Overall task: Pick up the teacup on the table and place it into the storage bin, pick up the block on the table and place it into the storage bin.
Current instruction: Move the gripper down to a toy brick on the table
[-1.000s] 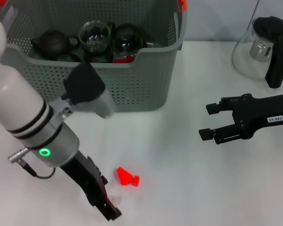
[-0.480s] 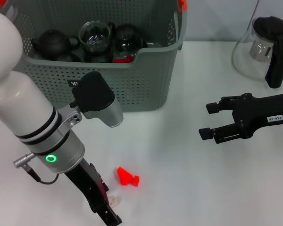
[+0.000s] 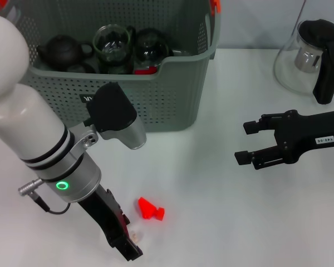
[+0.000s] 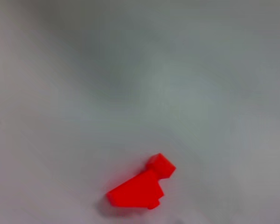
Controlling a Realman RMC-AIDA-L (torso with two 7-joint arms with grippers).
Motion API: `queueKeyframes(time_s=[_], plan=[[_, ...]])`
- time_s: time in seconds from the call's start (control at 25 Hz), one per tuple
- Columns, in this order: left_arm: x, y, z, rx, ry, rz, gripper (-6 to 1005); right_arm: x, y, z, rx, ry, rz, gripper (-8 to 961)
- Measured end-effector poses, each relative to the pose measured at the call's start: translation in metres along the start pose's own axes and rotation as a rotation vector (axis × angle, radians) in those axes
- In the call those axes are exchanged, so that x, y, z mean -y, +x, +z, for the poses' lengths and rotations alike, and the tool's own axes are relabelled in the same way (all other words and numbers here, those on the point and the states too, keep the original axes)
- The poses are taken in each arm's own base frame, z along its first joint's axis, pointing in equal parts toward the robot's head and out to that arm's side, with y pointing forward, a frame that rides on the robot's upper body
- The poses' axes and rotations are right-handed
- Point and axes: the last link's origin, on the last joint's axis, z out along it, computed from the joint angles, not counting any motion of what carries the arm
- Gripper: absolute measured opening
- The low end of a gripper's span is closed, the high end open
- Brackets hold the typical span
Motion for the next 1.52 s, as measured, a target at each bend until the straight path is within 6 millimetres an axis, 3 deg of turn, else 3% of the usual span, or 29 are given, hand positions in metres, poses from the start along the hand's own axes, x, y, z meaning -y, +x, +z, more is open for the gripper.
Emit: queueKeyframes(time_s=[0.48,1.0,1.52], plan=[[0.003,0.005,0.005,0.022,0.061,0.046,769,0.001,0.000,-0.001,0.008,0.009,0.000,928],[0.005,0.005,0.004,0.029,0.080,0.051,762,0.002,0.000,-0.002,0.015,0.015,0.001,928],[-0.007,0.005,0.004,0.082,0.042,0.065,752,0.003,-0.002,-0.003,0.022,0.018,0.002,928]])
